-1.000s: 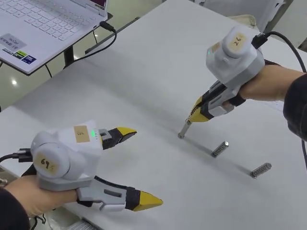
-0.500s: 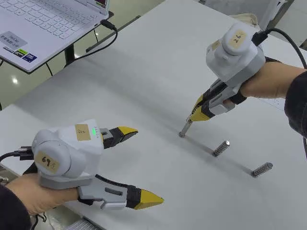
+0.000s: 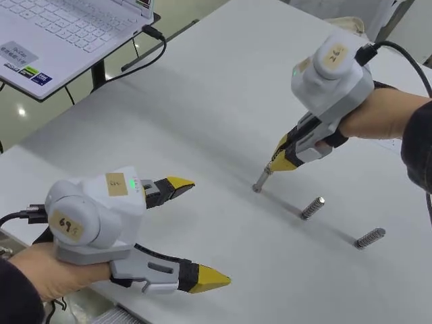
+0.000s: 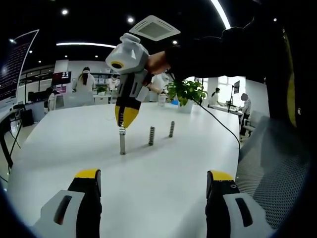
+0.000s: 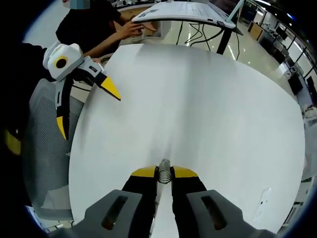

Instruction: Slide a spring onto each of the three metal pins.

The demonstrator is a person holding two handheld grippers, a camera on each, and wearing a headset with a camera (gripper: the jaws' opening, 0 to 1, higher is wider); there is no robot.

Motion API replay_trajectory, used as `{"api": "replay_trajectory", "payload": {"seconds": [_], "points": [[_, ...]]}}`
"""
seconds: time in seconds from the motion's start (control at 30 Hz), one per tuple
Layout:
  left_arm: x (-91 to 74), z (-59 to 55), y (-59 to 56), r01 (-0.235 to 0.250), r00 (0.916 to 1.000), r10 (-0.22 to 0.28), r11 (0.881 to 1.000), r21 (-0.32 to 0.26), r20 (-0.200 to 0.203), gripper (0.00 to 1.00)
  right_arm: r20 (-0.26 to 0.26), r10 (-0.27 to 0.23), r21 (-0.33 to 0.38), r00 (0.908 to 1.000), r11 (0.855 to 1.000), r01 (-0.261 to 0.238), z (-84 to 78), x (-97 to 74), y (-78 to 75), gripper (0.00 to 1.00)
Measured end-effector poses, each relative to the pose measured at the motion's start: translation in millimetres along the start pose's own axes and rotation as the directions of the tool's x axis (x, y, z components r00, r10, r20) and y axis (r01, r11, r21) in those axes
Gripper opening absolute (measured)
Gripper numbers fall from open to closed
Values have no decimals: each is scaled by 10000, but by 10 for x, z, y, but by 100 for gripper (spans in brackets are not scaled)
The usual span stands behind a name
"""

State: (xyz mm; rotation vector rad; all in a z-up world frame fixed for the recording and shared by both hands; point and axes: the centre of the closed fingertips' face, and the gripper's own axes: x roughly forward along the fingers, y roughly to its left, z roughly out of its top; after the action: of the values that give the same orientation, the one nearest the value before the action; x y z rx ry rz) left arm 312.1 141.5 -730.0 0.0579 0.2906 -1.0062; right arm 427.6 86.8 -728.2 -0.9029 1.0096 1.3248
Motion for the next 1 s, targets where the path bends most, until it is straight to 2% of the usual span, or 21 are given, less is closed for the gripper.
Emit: {"api": "replay_trajectory", "payload": {"seconds": [0.17,1.0], "points": [[1,-7,-13,22,10000,-22,10000,-28,-16,85,-141,-11,-90,9999,10000,10,-21,92,-5,8],[24,0,18,46,10000,-46,10000,-81,-29,84,-522,40,-161,9986,9999,-48,-135,342,13,8]]}}
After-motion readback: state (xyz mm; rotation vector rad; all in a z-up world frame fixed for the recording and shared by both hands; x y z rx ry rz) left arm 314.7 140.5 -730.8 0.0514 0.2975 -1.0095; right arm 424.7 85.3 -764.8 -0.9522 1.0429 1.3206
